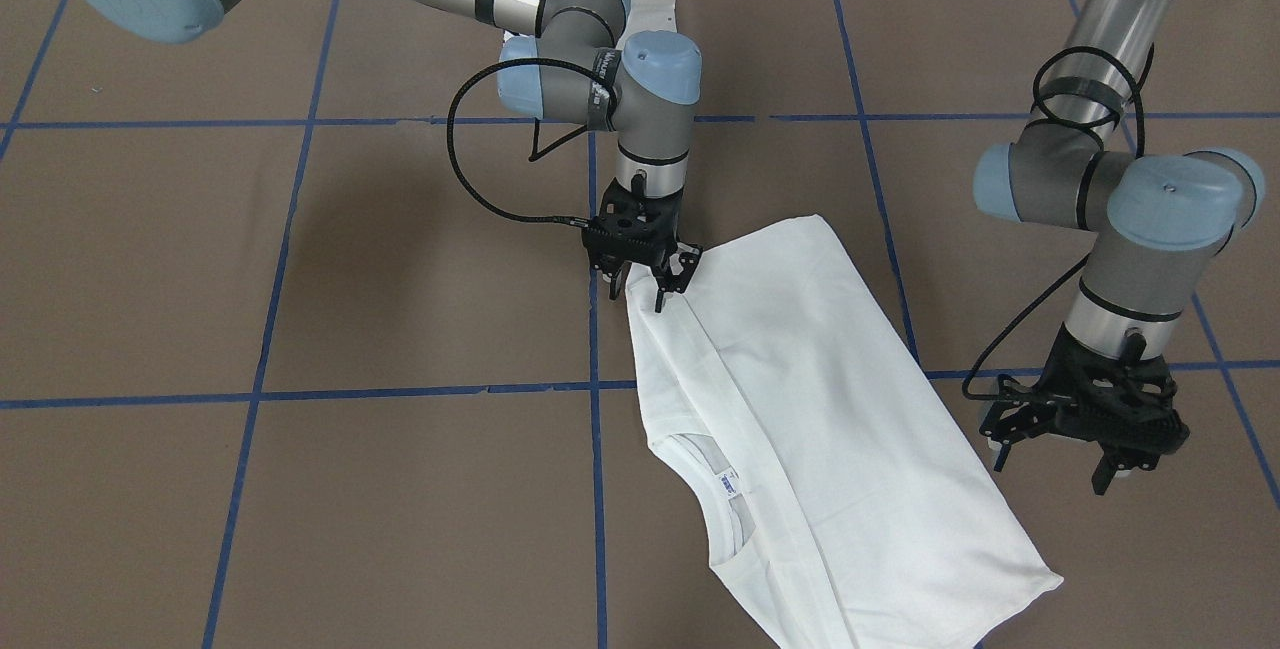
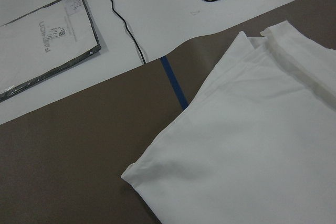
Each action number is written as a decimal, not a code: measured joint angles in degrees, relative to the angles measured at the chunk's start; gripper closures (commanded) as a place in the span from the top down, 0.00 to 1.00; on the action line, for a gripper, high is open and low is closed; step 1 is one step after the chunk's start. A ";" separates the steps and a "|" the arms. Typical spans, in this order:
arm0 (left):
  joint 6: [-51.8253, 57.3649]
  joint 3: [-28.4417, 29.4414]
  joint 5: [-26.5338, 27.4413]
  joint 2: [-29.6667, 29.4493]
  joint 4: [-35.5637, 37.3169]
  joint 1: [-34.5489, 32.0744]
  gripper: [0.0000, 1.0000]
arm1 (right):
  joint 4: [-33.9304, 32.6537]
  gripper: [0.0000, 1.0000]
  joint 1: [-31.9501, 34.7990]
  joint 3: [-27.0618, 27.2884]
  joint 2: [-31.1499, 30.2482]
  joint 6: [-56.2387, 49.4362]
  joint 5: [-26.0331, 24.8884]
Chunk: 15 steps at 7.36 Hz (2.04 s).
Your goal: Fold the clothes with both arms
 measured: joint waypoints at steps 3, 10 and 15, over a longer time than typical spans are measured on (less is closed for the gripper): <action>0.00 0.00 0.00 0.06 0.00 0.00 1.00 | 0.04 0.08 -0.18 -0.12 0.21 -0.28 -0.29; 0.00 -0.14 0.00 0.28 -0.10 0.00 1.00 | -0.11 0.00 2.70 1.71 -0.95 -7.29 1.36; -0.85 -3.20 -0.08 3.08 -0.52 0.08 1.00 | -3.55 0.00 4.76 32.15 -26.80 -15.62 3.84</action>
